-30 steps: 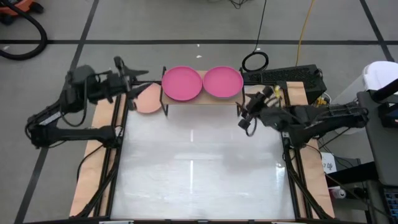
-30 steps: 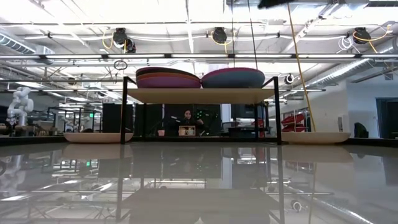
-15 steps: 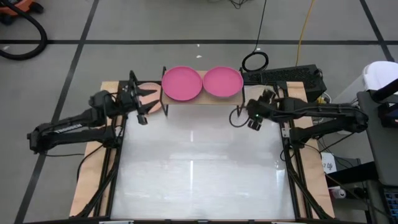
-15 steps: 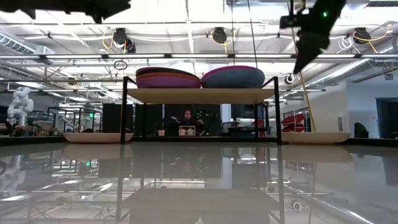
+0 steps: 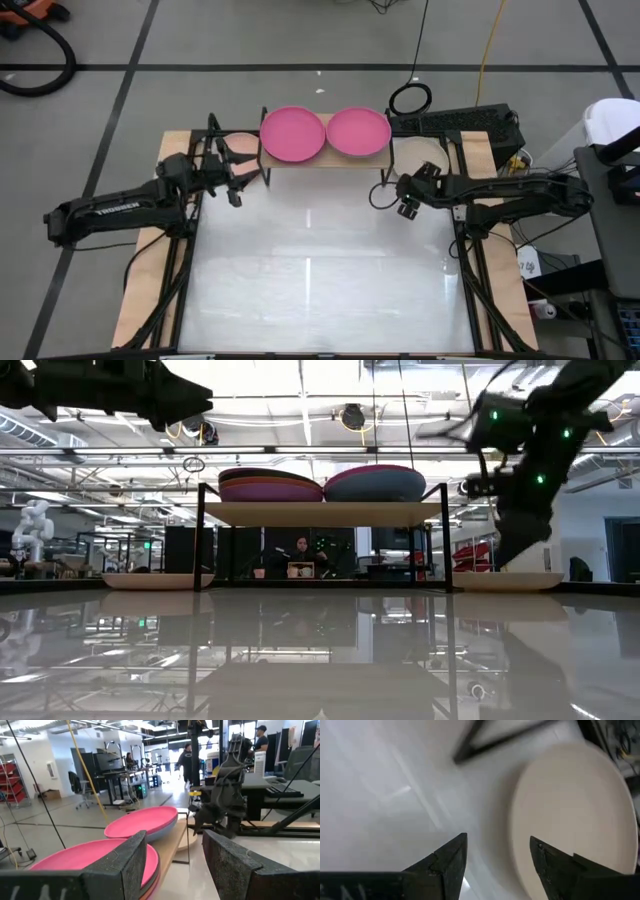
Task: Place and stack plates onto a shelf
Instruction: Stack the gray plate on top of the right pink plate on the shelf
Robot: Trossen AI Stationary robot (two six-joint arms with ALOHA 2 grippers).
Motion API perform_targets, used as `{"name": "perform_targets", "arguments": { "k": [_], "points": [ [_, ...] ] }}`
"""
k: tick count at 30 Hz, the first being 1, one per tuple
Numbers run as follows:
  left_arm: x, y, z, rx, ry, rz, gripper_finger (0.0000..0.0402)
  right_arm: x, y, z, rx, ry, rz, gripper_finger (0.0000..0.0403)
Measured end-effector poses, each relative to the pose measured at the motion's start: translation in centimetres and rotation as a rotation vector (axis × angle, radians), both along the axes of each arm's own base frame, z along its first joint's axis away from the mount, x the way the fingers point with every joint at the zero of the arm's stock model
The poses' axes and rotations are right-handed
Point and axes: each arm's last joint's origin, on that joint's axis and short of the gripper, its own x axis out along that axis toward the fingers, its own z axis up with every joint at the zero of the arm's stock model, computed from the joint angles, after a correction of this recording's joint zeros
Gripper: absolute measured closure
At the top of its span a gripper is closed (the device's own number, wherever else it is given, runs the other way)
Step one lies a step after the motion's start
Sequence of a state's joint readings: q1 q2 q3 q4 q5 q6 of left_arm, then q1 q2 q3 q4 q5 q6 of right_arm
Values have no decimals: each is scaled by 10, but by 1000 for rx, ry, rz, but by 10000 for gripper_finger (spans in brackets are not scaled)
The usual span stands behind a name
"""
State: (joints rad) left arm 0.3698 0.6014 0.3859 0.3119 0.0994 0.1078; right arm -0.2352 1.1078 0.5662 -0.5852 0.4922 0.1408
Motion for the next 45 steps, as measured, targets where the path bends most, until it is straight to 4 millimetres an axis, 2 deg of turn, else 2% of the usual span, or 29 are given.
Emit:
{"name": "perform_targets", "arguments": {
  "k": [6,11,18,23,30,32,38,45],
  "points": [
    [0,0,0,1,-4,1,202,-15,-11,-18,5,30,-87,206],
    [0,0,0,-10,1,0,202,-20,-20,-26,-55,3,-156,206],
    [0,0,-2,-17,19,0,202,-32,-26,-46,-33,-25,-172,207],
    [0,0,-2,-17,20,0,202,-36,-27,-52,-21,-78,-190,240],
    [0,0,-2,-19,20,-1,202,-35,-27,-53,3,-101,-189,364],
    [0,0,-2,-20,19,-1,202,-34,-28,-52,-10,-107,-187,387],
    [0,0,-2,-30,18,-2,202,-28,-30,-44,-35,-197,-200,391],
    [0,0,-3,-32,24,-2,202,-20,-35,-7,-100,-418,-238,402]
  ]
}}
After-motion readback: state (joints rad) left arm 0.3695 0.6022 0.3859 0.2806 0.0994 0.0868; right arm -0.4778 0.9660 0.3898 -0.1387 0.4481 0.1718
